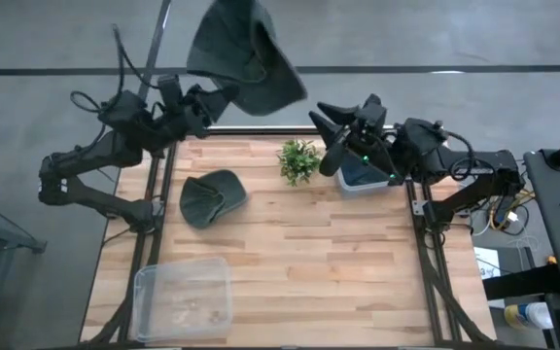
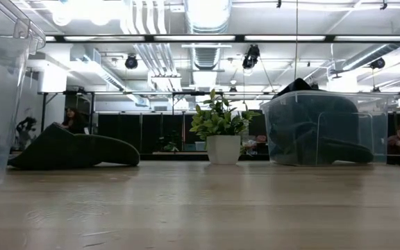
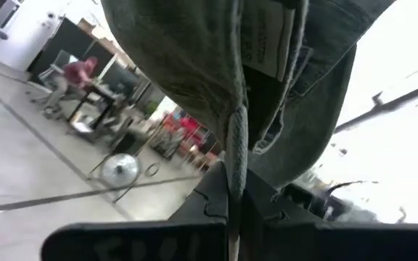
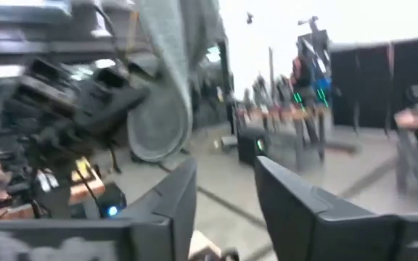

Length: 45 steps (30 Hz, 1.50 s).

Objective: Pick & Place hat
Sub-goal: Put the bottom black cap into the bottom transparent bin

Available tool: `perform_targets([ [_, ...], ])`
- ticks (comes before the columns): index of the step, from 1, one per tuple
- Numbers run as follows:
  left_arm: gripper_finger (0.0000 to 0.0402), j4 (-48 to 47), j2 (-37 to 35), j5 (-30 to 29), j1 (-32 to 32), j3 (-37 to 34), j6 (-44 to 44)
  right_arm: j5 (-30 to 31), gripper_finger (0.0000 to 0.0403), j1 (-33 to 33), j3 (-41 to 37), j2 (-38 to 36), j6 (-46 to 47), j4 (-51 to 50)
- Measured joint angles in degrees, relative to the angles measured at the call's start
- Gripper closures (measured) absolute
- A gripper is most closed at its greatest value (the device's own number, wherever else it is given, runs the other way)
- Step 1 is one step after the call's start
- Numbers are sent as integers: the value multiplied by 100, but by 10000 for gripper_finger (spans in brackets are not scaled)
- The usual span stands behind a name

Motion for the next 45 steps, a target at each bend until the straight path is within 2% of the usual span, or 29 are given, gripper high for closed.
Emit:
perform_targets([
  [6, 397, 932, 47, 146, 0, -9, -386, -336, 220, 31, -22, 281, -1078, 1519],
  [11, 398, 972, 122, 200, 0, -9, -452, -384, 203, -56, 52, 670, -1787, 2445],
  [20, 398, 919, 248, 442, -15, -13, -688, -431, 207, -112, 534, 1104, -1904, 2582],
  [25, 398, 591, 224, 460, -33, -13, -686, -385, 242, -152, 890, 1201, -1855, 2458],
  [27, 398, 477, 224, 474, -33, -13, -669, -385, 276, -170, 1023, 1197, -1690, 2205],
  [31, 398, 433, 223, 508, -28, -13, -657, -375, 374, -236, 1192, 1175, -1461, 1699],
  [32, 398, 402, 219, 515, -26, -13, -632, -365, 382, -245, 1209, 1181, -1469, 1658],
  [40, 351, -125, 134, 745, -35, -12, -520, -356, 392, -262, 1222, 1188, -1431, 1577],
  [45, 343, -144, 117, 716, -33, -13, -483, -405, 393, -280, 1235, 1186, -1253, 1430],
])
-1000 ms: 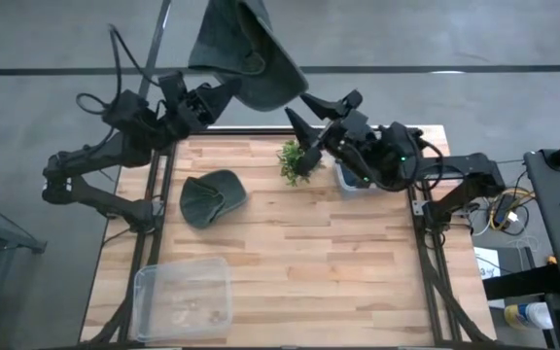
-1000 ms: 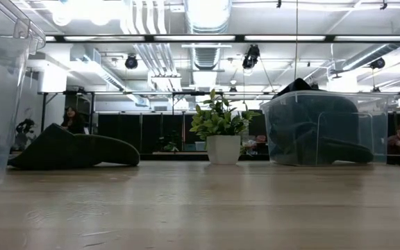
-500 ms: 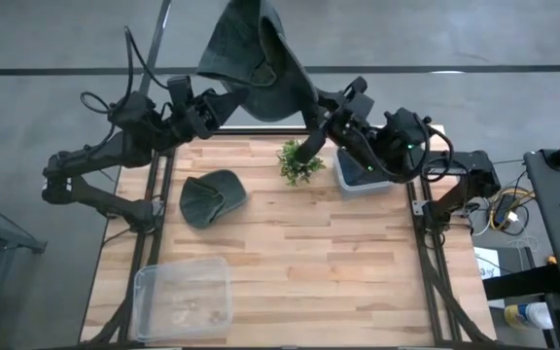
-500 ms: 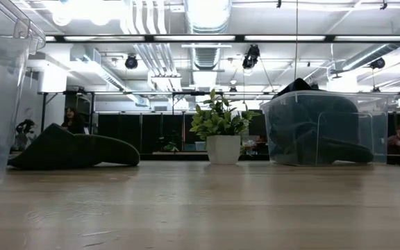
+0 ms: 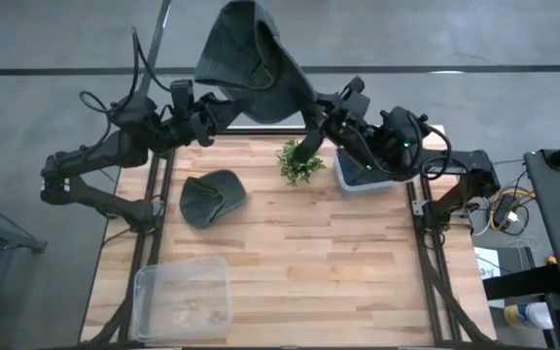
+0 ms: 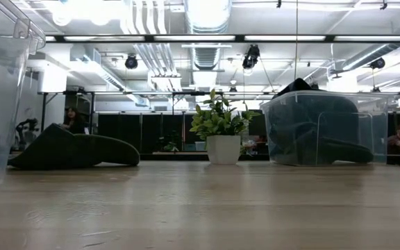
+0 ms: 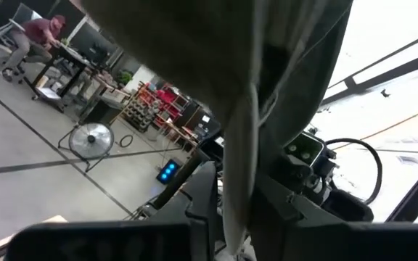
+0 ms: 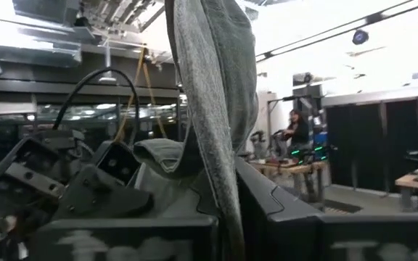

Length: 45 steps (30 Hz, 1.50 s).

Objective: Pick & Place hat
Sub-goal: Put the bottom black cap into the bottom transparent bin

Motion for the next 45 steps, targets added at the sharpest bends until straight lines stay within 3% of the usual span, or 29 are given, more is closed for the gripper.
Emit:
perform_targets([
  [5, 344, -56, 0, -6, 0, 0, 10, -275, 393, -72, -5, 11, 358, -176],
  [10, 390, -192, -137, -59, 2, -5, -57, -177, 391, -98, -9, 5, 197, -313],
  [16, 396, -670, -467, -248, 0, -7, -87, -296, 373, -136, -5, -20, 241, -404],
  [26, 399, -1551, -1234, -1426, -6, 0, -39, -262, 299, -151, -34, -38, 702, -597],
  [35, 399, -2392, -1376, -1499, -58, 0, -381, -703, 233, -233, -103, 184, 1251, -688],
  [45, 399, -3775, -1670, -1701, -562, 0, -1410, -723, 218, -221, -170, 324, 1347, -1214],
])
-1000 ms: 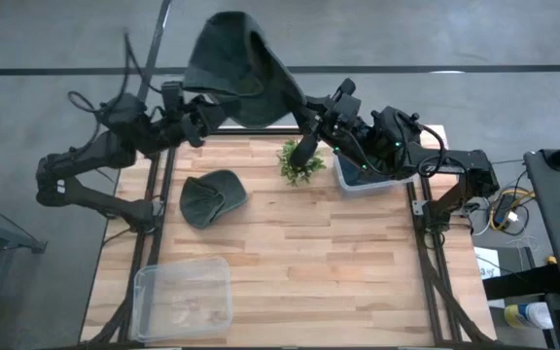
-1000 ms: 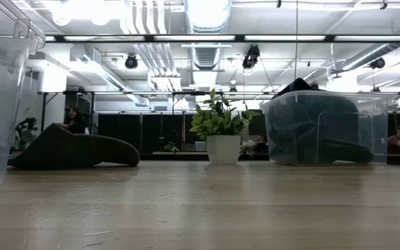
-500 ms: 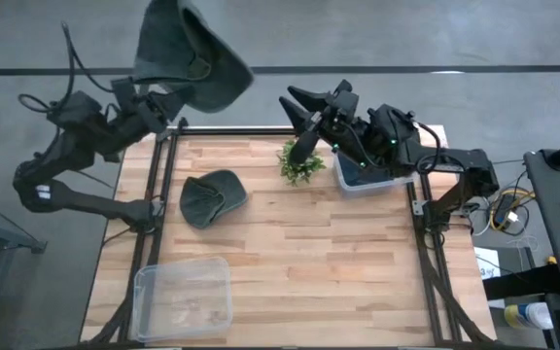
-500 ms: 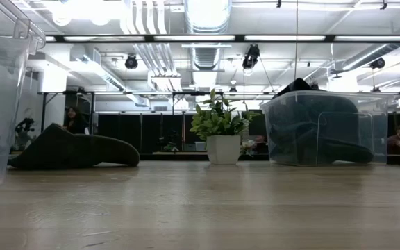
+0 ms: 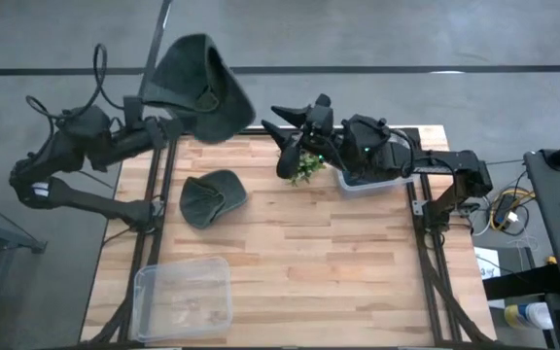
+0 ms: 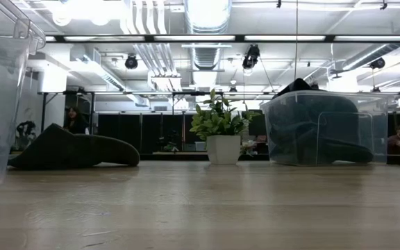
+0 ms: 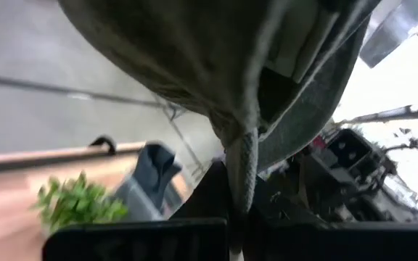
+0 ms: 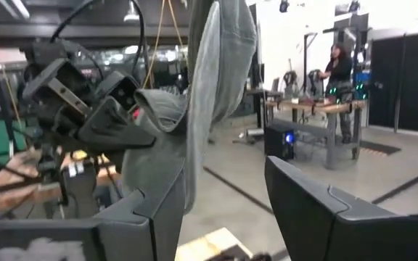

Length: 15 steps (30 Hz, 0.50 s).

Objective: Pick & Place hat
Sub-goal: Put the bottom black cap into the bottom transparent bin

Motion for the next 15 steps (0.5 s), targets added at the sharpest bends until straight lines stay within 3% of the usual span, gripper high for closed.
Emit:
perform_targets([
  [5, 399, -795, -163, -19, -253, 0, -326, -119, 218, 9, -7, -16, 321, -505],
  [9, 399, -1371, -190, -22, -280, 0, -478, -746, 218, 11, -7, -48, 796, -781],
  [15, 399, -1434, -102, 90, -319, 0, -390, -899, 218, 20, -10, 135, 1183, -822],
])
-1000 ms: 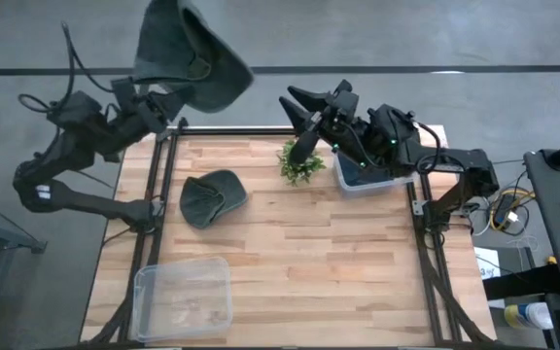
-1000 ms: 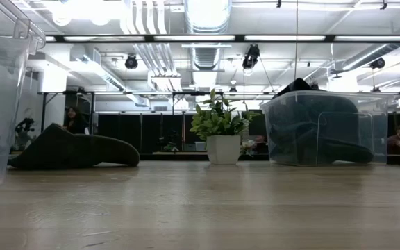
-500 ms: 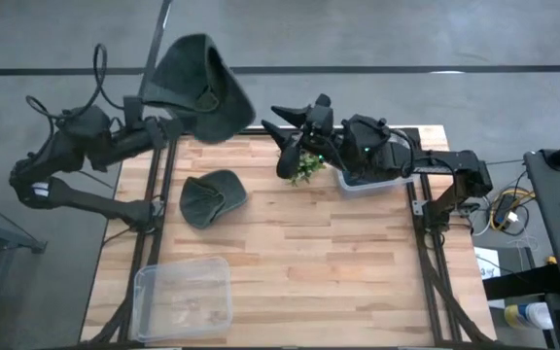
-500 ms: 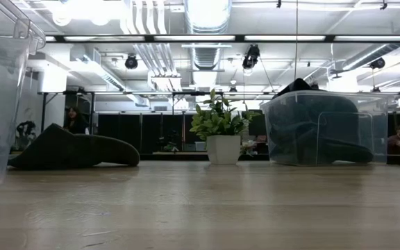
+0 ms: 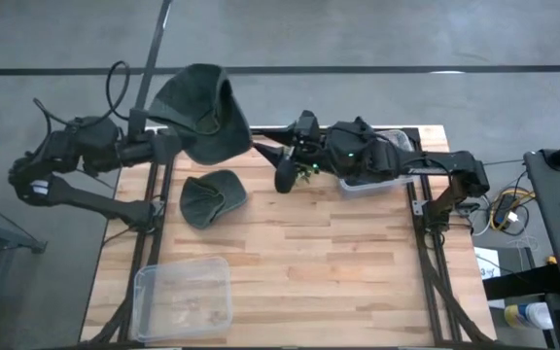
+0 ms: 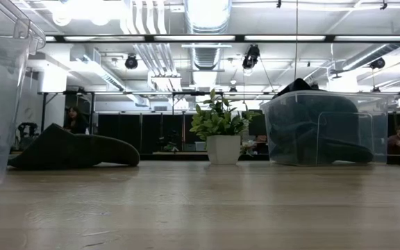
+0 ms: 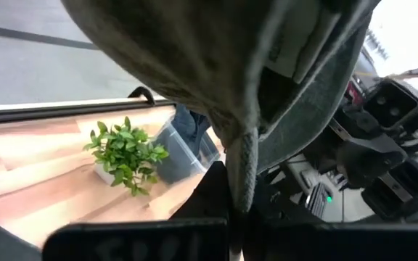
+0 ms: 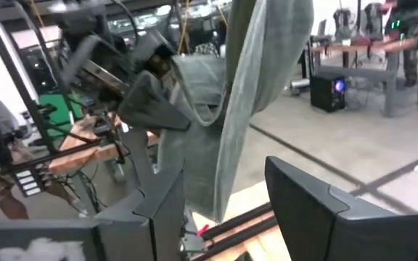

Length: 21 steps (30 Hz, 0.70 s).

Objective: Pick & Place hat
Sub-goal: Put the bottom black cap into the bottom transparent bin

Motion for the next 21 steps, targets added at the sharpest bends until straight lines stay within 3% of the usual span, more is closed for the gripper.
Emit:
perform_targets([
  [10, 399, -36, 168, 217, -135, -2, 106, 307, 235, -30, -8, 253, 530, 25],
  [13, 399, -36, 168, 231, -138, -2, 124, 304, 280, -22, -8, 276, 610, 16],
  [17, 399, -28, 168, 352, -140, -2, 167, 337, 375, -23, -8, 275, 597, -40],
  [21, 369, -62, 182, 805, -140, -2, 501, 297, 390, -32, -1, 258, 606, -90],
])
